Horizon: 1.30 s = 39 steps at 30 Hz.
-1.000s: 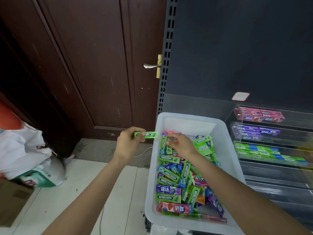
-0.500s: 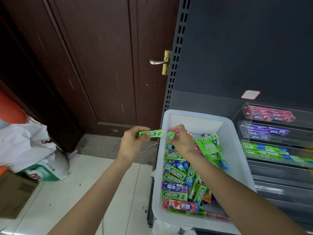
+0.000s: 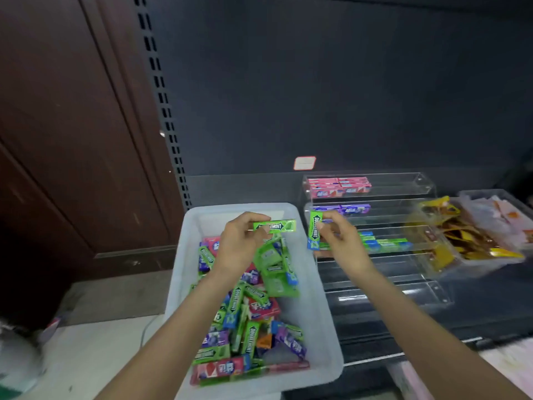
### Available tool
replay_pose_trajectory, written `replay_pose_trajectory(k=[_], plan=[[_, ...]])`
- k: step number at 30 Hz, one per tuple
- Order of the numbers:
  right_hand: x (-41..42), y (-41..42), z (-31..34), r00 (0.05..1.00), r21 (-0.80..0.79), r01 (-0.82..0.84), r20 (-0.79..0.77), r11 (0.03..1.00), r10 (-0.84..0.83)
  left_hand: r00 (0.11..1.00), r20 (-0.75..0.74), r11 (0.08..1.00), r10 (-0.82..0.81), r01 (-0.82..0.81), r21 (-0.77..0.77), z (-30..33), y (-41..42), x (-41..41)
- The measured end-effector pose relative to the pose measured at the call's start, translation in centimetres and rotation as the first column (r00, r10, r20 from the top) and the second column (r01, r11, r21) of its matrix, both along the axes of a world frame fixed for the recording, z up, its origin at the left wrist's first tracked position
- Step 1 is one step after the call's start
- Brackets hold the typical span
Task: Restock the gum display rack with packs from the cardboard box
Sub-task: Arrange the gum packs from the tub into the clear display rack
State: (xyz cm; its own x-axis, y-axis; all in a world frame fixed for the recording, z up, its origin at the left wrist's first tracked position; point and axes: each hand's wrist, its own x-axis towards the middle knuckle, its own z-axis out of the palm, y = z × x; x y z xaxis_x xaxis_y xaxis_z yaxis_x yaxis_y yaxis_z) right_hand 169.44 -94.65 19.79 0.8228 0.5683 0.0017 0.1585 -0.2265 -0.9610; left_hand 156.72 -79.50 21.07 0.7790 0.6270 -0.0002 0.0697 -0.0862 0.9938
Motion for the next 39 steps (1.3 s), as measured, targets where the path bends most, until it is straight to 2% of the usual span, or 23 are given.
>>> replay_pose_trajectory(k=[4, 9, 11, 14, 19, 22, 26, 31, 39], plan=[[5.7, -6.3, -0.5, 0.999, -0.026, 0.034, -0.029, 0.999, -0.034, 0.998, -0.002, 0.998, -0.063, 0.063, 0.005, 0.4, -5.5, 5.2], [13.4, -12.3, -0.4, 0.962, -0.304, 0.003, 0.262, 0.953, 0.080, 1.000, -0.016, 1.000, 0.003, -0.003, -0.012, 0.8, -10.6, 10.9], [15.8, -13.8, -0.1, 0.902, -0.456, -0.011, 0.380, 0.890, 0.206, 0.999, -0.032, 0.999, 0.038, -0.038, -0.009, 0.8, -12.2, 12.6], [18.8, -15.1, -0.2, 0.790, -0.587, -0.021, 0.486, 0.809, 0.373, 0.995, -0.038, 0.996, 0.089, -0.090, -0.027, 0.8, -14.0, 14.4], [19.9, -15.1, -1.1, 0.632, -0.720, -0.030, 0.523, 0.693, 0.572, 0.988, -0.062, 0.990, 0.144, -0.144, 0.005, 1.0, -15.8, 15.8], [19.7, -15.0, -1.8, 0.581, -0.782, -0.021, 0.497, 0.623, 0.644, 0.984, -0.075, 0.987, 0.160, -0.159, 0.024, 1.2, -16.4, 16.1], [20.0, -14.9, -2.8, 0.599, -0.789, -0.087, 0.446, 0.608, 0.665, 0.982, -0.077, 0.985, 0.171, -0.169, 0.034, 1.1, -17.0, 16.2], [20.1, -14.7, -3.1, 0.667, -0.731, -0.201, 0.386, 0.652, 0.638, 0.984, -0.073, 0.986, 0.163, -0.161, 0.034, 0.9, -17.4, 16.2], [19.2, -14.5, -3.3, 0.685, -0.719, -0.149, 0.420, 0.679, 0.595, 0.986, -0.053, 0.987, 0.160, -0.158, 0.029, 1.4, -17.4, 16.0]])
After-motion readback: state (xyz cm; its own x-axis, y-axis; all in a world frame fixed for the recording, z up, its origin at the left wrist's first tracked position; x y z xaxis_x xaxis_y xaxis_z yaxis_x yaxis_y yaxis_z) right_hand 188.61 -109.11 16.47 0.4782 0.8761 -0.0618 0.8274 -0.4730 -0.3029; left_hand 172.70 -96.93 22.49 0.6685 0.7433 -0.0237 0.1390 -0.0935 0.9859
